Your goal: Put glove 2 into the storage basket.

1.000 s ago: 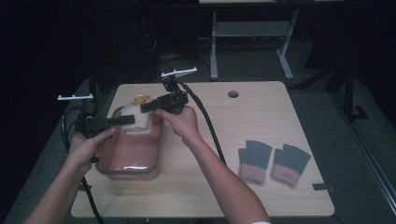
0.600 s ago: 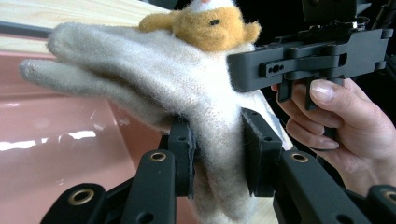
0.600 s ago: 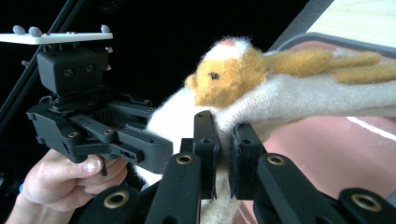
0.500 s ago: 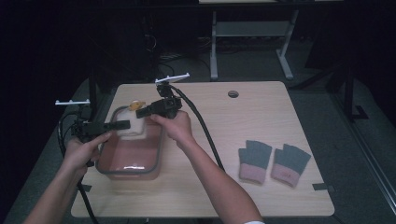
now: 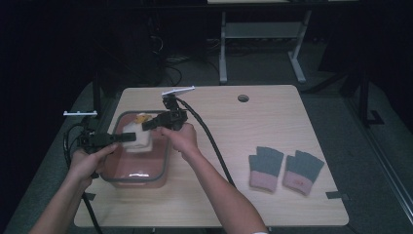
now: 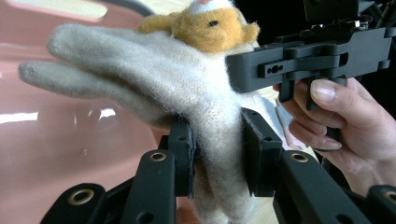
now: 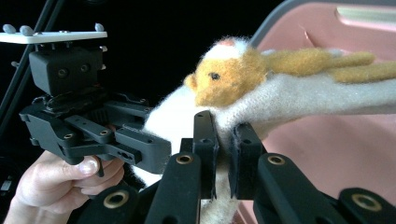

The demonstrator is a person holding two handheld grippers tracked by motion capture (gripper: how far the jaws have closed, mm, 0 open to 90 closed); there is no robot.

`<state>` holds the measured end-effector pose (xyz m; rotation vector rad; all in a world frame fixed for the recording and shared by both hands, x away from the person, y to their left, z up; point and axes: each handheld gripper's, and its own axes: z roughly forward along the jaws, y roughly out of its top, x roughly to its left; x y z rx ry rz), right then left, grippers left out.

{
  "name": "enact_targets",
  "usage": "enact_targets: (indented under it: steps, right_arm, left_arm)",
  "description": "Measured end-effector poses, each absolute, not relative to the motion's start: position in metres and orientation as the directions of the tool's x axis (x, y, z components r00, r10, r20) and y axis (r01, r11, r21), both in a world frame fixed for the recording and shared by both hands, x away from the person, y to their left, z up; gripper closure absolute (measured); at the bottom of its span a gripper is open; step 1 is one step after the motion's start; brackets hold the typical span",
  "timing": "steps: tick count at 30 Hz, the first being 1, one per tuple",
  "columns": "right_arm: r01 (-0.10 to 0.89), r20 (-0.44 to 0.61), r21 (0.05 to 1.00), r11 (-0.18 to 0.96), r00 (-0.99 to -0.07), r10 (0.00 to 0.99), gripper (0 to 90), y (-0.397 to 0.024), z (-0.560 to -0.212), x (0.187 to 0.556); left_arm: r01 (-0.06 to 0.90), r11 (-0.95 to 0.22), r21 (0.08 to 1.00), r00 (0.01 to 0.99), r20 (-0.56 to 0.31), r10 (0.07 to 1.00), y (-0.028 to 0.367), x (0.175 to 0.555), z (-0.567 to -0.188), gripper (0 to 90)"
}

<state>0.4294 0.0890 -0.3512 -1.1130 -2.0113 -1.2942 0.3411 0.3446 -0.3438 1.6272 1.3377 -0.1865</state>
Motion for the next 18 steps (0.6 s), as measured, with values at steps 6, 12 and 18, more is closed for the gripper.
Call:
enact_targets:
  steps: [6, 12, 18]
  right_arm:
    - [0.857, 0.771, 0.467, 0.219, -0.516, 0.373, 83.1, 0.092, -0.371, 0.431]
    - [0.867, 0.777, 0.443, 0.228, -0.498, 0.385, 83.1, 0.097, -0.384, 0.432]
    - [0.865, 0.762, 0.432, 0.255, -0.501, 0.411, 82.6, 0.103, -0.393, 0.432]
  left_arm:
    - [0.834, 0.077, 0.547, 0.358, -0.641, 0.679, 0.345, 0.342, -0.355, 68.2]
    - [0.851, 0.06, 0.521, 0.335, -0.628, 0.702, 0.346, 0.343, -0.365, 68.3]
    - [0.863, 0.048, 0.503, 0.32, -0.617, 0.719, 0.347, 0.344, -0.373, 68.4]
